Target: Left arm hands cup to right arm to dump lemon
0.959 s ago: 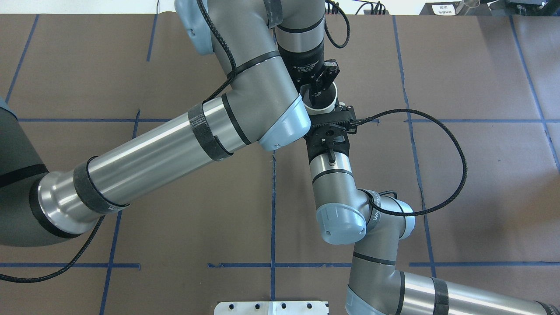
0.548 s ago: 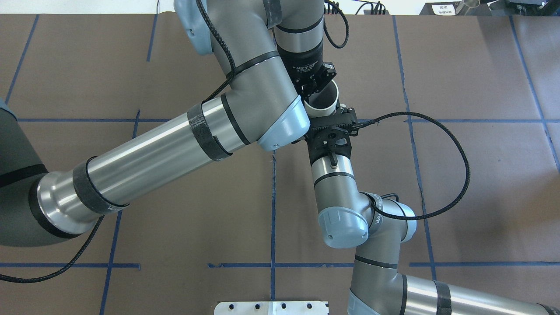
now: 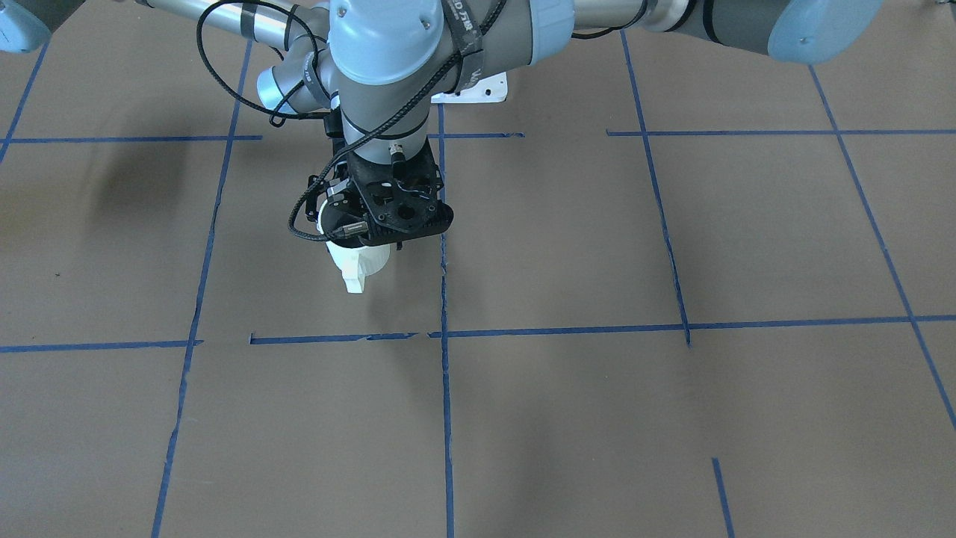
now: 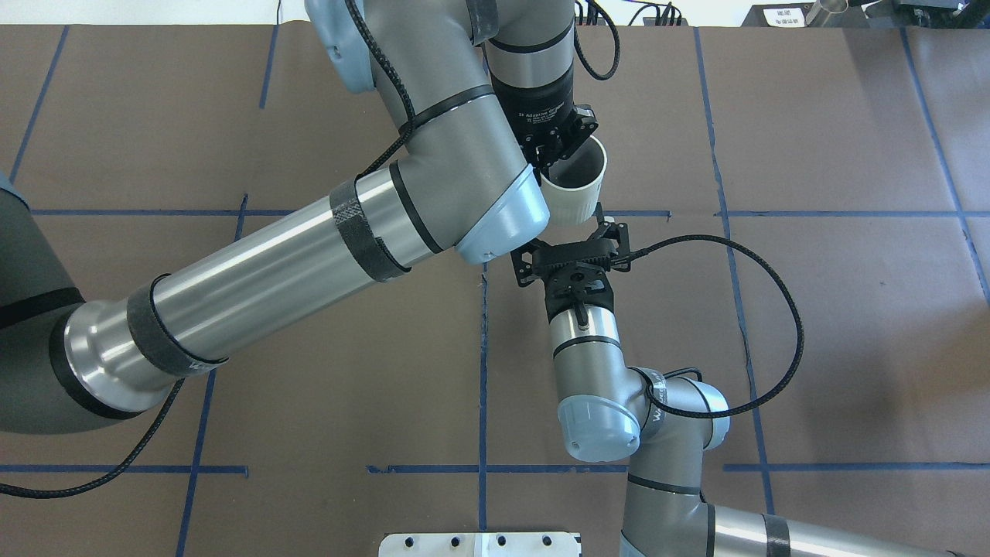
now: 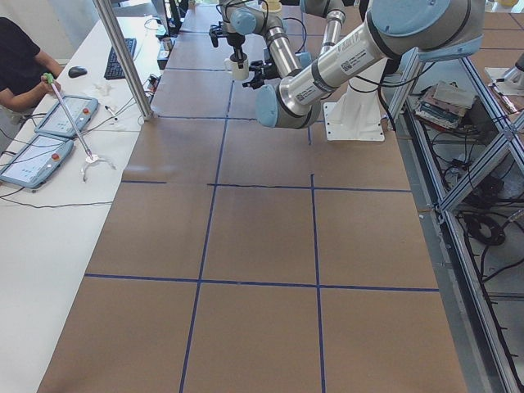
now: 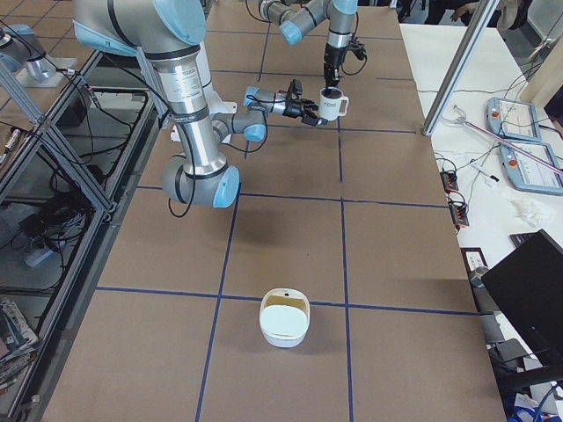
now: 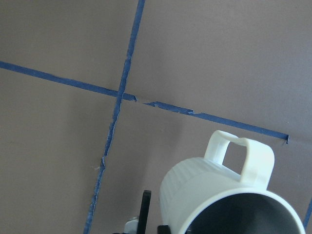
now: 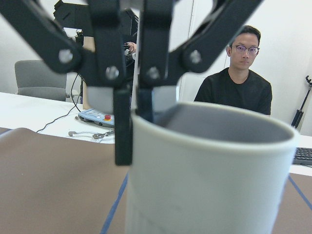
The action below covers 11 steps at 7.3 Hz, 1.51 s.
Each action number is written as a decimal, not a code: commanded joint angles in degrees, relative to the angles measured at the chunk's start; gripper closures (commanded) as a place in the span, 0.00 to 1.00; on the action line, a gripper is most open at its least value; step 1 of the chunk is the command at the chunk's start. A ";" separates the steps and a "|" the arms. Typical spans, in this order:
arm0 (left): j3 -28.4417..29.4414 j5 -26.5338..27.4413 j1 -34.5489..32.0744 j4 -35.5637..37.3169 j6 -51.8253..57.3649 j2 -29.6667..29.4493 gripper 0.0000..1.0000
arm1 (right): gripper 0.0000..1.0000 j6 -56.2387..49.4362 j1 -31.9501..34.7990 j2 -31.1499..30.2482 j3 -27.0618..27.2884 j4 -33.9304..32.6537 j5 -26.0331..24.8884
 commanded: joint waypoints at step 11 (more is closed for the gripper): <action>-40.38 -1.37 -17.91 -3.50 35.49 56.42 1.00 | 0.00 0.22 16.49 -19.42 15.53 0.46 41.76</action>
